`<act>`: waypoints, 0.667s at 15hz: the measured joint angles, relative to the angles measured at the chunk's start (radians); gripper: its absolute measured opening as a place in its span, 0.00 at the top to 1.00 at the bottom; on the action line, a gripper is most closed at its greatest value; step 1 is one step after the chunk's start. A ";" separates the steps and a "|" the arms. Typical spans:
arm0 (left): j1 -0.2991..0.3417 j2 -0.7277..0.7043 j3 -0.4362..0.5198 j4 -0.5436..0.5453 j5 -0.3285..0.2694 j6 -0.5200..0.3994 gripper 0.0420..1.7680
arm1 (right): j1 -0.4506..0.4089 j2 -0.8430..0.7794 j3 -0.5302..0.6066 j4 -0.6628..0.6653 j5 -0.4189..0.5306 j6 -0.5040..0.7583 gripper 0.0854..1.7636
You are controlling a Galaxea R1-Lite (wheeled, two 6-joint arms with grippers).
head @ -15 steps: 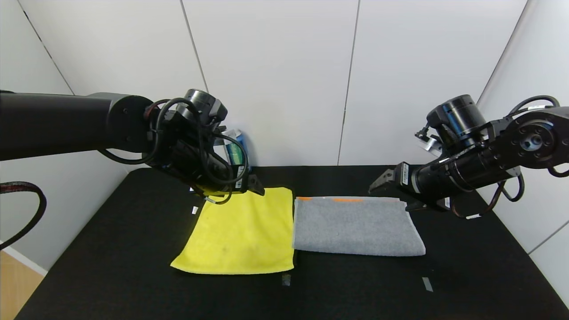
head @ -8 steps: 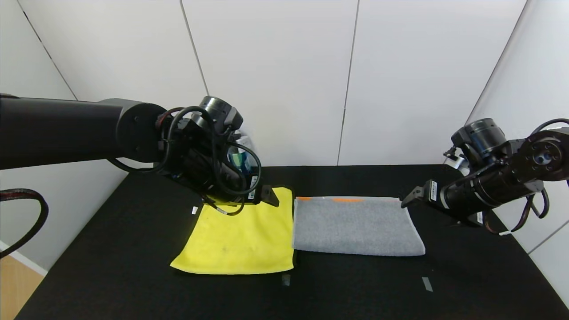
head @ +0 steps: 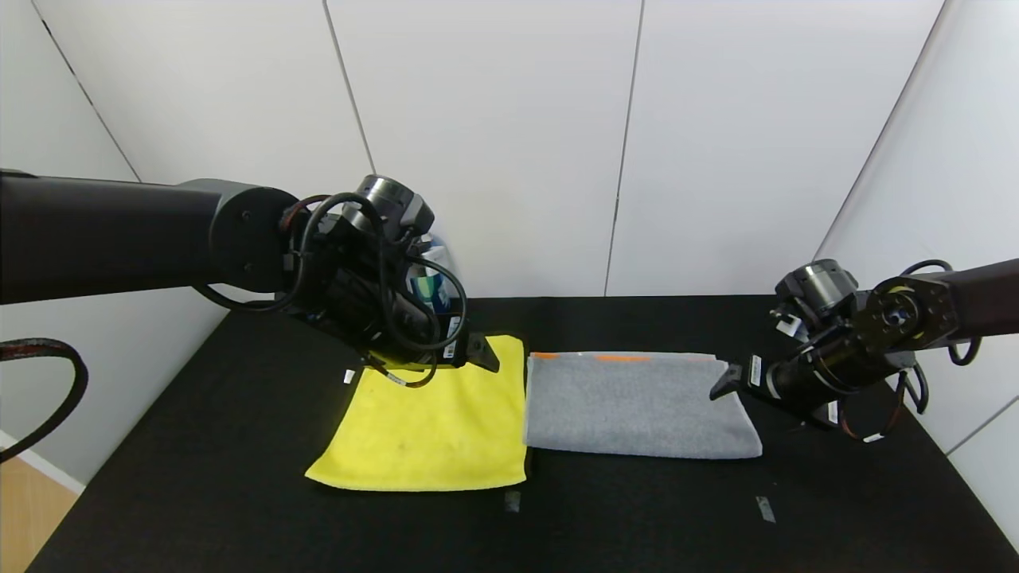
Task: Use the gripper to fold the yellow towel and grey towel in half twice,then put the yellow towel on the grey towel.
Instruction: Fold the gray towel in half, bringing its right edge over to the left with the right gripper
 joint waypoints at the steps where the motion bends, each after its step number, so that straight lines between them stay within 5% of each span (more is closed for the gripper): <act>1: 0.000 0.000 0.000 0.000 0.000 0.000 0.04 | 0.004 0.016 -0.005 -0.001 0.000 0.000 0.04; 10: 0.000 0.001 -0.005 0.000 0.000 0.000 0.03 | 0.011 0.110 -0.078 0.006 0.001 0.001 0.04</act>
